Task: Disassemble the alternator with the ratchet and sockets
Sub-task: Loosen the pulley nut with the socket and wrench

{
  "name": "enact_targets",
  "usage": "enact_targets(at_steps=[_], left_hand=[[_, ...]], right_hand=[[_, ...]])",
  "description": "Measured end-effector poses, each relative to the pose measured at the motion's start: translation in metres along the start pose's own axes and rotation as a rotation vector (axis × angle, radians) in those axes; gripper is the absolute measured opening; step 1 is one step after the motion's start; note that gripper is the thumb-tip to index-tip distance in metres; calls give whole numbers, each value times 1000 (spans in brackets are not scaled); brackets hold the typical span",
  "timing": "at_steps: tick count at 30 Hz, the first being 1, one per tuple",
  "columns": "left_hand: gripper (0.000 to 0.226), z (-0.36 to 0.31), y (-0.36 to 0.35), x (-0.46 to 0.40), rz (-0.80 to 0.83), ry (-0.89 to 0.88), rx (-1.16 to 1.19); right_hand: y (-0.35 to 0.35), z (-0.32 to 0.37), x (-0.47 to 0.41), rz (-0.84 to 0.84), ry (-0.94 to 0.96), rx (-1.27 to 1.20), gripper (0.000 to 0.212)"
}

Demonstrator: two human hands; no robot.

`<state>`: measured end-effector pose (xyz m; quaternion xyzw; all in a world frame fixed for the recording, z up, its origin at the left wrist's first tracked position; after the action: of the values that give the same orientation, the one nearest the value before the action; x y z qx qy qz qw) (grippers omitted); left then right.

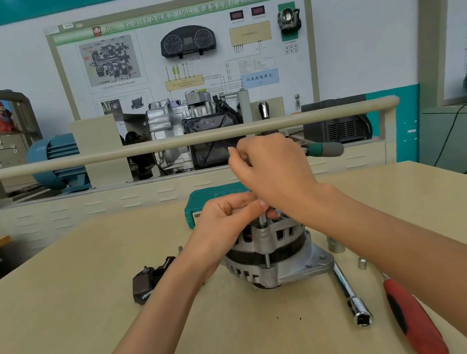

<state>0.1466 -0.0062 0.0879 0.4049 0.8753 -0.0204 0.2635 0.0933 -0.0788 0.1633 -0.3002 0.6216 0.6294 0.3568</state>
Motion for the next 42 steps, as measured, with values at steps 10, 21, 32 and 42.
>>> enact_targets(at_steps=[10,21,32,42], left_hand=[[24,-4,-5,6,111,13,-79],[26,-3,-9,5,103,46,-171],[25,-3,-9,6,108,50,-139],[27,-5,-11,4,87,34,-149]], right_hand=[[10,5,9,43,39,347,3],[0,-10,-8,45,138,-201,38],[4,12,-11,74,376,23,34],[5,-8,-12,-8,145,-57,36]])
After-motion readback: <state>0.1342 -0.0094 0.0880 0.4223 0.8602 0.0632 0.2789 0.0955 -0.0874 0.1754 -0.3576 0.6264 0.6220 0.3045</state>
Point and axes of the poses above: each hand's wrist, its own x-axis away from the middle knuckle, its own y-axis out of the back of the hand, z = x × y, the point moved 5 cm from there along -x, towards the middle knuckle, and after that the axes turned 3 degrees about x, right-handed, at the moved point
